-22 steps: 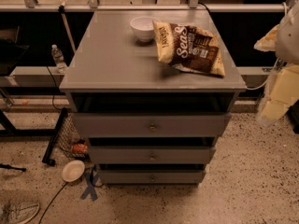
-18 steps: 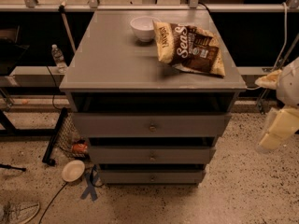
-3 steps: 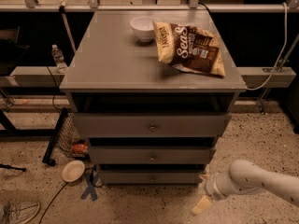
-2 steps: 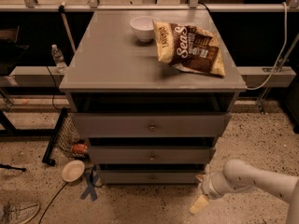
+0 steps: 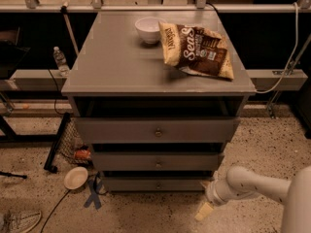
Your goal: Open bottom drawer
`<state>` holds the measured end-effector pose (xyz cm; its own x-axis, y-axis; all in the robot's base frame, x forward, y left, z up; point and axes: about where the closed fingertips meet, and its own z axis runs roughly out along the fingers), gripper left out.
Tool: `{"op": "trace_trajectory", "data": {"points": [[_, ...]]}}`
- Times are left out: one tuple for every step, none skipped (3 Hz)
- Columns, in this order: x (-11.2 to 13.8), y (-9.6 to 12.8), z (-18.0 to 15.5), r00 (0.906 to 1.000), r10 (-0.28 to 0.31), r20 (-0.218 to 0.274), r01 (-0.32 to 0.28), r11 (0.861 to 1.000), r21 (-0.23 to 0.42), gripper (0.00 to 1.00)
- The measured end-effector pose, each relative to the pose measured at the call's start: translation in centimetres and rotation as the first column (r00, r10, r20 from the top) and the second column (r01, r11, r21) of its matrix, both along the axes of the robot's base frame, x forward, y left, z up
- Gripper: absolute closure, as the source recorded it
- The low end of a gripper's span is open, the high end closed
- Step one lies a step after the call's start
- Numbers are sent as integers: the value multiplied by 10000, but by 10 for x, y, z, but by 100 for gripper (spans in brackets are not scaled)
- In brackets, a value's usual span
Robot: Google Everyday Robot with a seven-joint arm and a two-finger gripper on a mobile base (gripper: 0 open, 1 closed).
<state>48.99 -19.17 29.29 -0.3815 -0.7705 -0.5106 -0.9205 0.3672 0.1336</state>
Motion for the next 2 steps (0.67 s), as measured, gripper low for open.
{"op": "trace_trajectory", "data": {"points": [[21,2,-21,9988,427,240,-421,9987,-287,0],[39,4,-39,9947,779,665,-740,9955,-586,0]]}}
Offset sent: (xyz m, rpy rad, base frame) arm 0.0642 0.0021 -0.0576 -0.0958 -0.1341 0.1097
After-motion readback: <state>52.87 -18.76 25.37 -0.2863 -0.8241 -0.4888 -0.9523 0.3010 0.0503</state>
